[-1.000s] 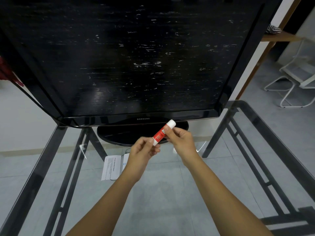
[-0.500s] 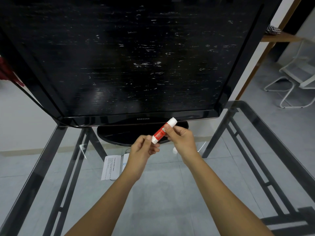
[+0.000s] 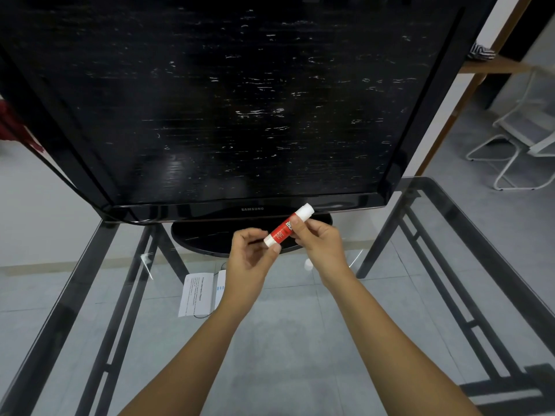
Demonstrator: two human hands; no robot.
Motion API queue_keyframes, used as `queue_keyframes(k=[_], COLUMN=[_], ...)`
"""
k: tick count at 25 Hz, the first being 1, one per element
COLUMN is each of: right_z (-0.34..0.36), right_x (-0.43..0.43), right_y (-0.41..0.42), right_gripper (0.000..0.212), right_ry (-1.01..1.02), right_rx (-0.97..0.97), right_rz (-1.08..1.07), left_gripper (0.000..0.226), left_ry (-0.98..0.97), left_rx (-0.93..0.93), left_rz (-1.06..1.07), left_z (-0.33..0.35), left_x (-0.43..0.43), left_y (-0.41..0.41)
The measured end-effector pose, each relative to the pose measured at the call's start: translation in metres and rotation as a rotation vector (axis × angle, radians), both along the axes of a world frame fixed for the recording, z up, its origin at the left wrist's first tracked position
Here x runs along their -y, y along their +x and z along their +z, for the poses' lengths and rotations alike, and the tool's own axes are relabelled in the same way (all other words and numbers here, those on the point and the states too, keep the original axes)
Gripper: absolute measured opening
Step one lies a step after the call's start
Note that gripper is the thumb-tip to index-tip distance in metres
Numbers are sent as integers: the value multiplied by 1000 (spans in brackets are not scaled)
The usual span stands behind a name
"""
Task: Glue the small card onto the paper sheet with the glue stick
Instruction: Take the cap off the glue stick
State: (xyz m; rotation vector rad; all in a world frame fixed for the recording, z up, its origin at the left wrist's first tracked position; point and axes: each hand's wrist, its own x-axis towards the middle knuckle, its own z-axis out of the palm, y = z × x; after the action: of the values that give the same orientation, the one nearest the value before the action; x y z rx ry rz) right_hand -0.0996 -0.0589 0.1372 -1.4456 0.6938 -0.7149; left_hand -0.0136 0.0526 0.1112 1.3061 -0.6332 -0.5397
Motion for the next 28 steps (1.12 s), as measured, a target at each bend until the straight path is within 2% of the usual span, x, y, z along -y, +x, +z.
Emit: queue_keyframes(k=[3, 5, 7, 9, 12, 14, 17, 19, 21, 25, 28], right_z=[-1, -2, -2, -2, -2, -1, 1, 0, -3, -16, -46], right_x=[1, 1, 1, 0, -2, -3, -3, -4, -5, -11, -31], right_y=[0, -1, -1, -1, 0, 1, 2, 3, 3, 14, 42], right_gripper=[18, 18, 16, 15, 14, 14, 12, 13, 19, 36, 46], right_ry=[-12, -6, 3, -2, -10, -6, -7, -14, -7, 14, 25], right_rx=[-4, -9, -12, -21, -34, -33, -25, -22, -19, -25, -133], right_rz=[1, -6, -7, 4, 9, 11, -8, -16, 5, 124, 208], left_gripper=[17, 10, 14, 20, 25, 26, 38, 33, 25, 22, 23], left_ry=[35, 42, 38, 41, 81, 95, 75, 86, 111, 95, 131], left_rx=[-70, -35, 4, 108, 370, 422, 239, 177, 184, 66, 4], left_rz=[-43, -54, -54, -6, 137, 164, 6, -46, -25, 33, 160], left_z=[0, -1, -2, -4, -6, -7, -8, -8, -7, -7, -15], left_x=[-1, -1, -1, 0, 2, 3, 0, -3, -5, -21, -54], left_y=[3, 5, 5, 5, 3, 3, 4, 6, 9, 16, 38])
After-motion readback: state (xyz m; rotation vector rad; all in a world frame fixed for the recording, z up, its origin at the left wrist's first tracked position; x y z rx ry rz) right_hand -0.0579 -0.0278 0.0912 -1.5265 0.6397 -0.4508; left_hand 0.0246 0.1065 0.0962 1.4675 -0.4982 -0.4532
